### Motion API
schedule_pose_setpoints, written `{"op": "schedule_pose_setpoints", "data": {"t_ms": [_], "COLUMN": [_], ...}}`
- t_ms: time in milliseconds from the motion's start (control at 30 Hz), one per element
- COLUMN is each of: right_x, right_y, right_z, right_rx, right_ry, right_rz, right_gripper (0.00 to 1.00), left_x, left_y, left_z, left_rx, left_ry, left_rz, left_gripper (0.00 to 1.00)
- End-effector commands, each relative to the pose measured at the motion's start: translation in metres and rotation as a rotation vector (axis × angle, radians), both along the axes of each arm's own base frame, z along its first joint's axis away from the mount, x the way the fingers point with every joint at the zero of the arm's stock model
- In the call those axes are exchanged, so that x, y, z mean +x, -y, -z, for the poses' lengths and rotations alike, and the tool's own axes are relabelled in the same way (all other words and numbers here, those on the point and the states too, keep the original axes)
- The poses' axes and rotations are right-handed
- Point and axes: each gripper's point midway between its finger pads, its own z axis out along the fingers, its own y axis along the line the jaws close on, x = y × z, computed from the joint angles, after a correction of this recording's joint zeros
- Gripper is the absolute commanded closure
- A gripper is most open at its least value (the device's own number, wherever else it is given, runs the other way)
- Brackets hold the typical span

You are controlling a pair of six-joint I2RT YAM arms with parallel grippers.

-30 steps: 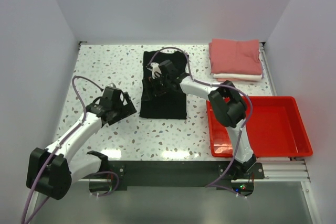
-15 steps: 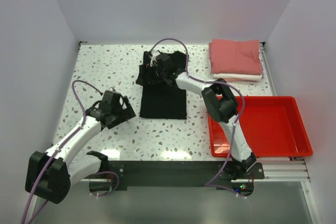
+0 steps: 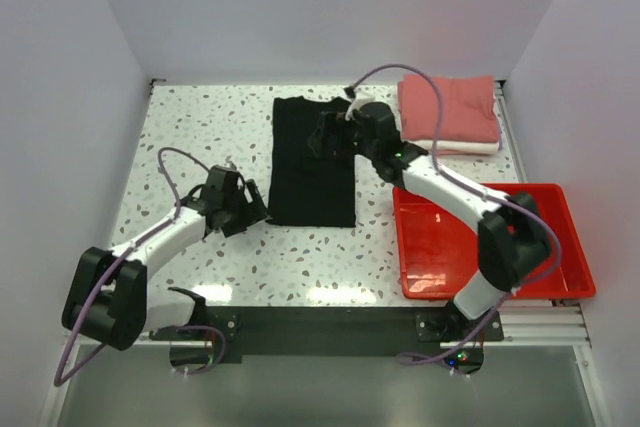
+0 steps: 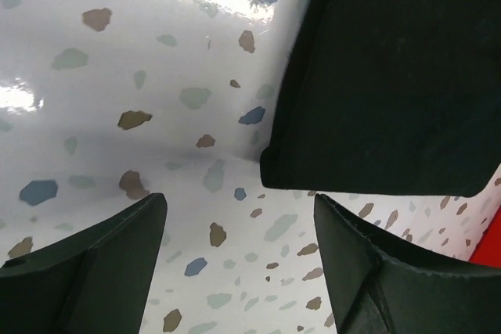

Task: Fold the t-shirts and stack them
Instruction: Fold the tshirt

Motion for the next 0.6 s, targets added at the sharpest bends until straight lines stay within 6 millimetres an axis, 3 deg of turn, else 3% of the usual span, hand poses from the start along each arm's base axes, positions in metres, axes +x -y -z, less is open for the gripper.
{"op": "schedule_pose_setpoints", "data": {"t_ms": [0, 67, 100, 200, 433, 567], "right_x": [-0.016, -0.03, -0.037, -0.05, -0.065, -0.075], "right_y": [0.037, 0.05, 0.058, 0.071, 0.077, 0.074], "right_z": [-0.014, -0.016, -0.004, 0.001, 0.004, 0.005], "right_rx": [0.01, 0.0, -0.017, -0.009, 0.034, 0.058], "right_ry": [0.06, 0.057, 0.03, 0.015, -0.002, -0.028], "right_rz": [0.094, 0.108, 0.121, 0.158, 0.168, 0.131], "right_gripper": [0.01, 0.01, 0.01, 0.01, 0.01, 0.01], "left_x": [0.025, 0.025, 0.028, 0.029, 0.033, 0.033], "left_y": [0.022, 0.028, 0.029, 0.03, 0.032, 0.031], "left_z": [-0.009, -0.004, -0.004, 0.003, 0.015, 0.026], "left_rx": [-0.085, -0.106, -0.113, -0.112, -0.105, -0.091], "left_ry": [0.076, 0.06, 0.067, 0.053, 0.037, 0.01], "left_rz": [0.067, 0.088, 0.09, 0.093, 0.098, 0.098], "left_gripper": [0.21, 0.32, 0.35, 0.46, 0.59, 0.72]}}
